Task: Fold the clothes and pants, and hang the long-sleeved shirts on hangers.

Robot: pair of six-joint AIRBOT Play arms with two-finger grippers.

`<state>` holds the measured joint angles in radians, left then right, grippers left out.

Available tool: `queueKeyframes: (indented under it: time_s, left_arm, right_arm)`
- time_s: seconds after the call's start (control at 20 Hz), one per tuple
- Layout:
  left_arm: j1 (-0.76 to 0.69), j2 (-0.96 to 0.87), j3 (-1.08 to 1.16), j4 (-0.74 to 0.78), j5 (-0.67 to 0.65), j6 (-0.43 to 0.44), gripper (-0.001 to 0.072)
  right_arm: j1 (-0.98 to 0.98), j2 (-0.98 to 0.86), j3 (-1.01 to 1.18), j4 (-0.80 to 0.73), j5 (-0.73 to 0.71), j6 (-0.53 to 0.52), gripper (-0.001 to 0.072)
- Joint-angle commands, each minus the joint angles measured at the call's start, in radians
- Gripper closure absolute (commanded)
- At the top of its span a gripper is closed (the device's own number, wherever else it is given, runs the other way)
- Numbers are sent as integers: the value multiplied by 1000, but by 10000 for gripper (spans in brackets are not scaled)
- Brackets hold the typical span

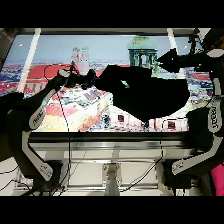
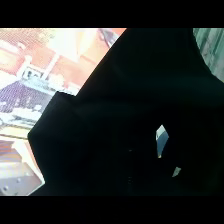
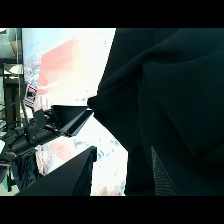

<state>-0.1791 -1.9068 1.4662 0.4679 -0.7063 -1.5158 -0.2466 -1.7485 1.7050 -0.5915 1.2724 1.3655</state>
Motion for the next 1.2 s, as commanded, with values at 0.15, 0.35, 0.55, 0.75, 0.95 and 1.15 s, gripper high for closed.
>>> queueKeyframes:
  time_s: [0.15, 0.35, 0.55, 0.75, 0.95, 1.15]
  left_arm:
    - [20, 11, 2, -96, 22, 96, 703]
    - [100, 138, 124, -64, 18, 224, 705]
    - [138, 234, 274, -3, 3, 222, 703]
    - [126, 182, 272, 189, -214, 44, 661]
    - [105, 71, 272, 320, -337, 38, 343]
    - [102, -27, 272, 320, -291, 38, 343]
  right_arm:
    - [-1, 0, 0, 0, 11, 1, 304]
    - [-2, 0, 0, 0, 19, 1, 304]
    - [-1, 0, 0, -1, 17, 1, 303]
    - [-1, 0, 0, -16, 17, 1, 303]
    - [-1, 0, 0, -24, 16, 1, 304]
    - [-1, 0, 0, -24, -4, 1, 303]
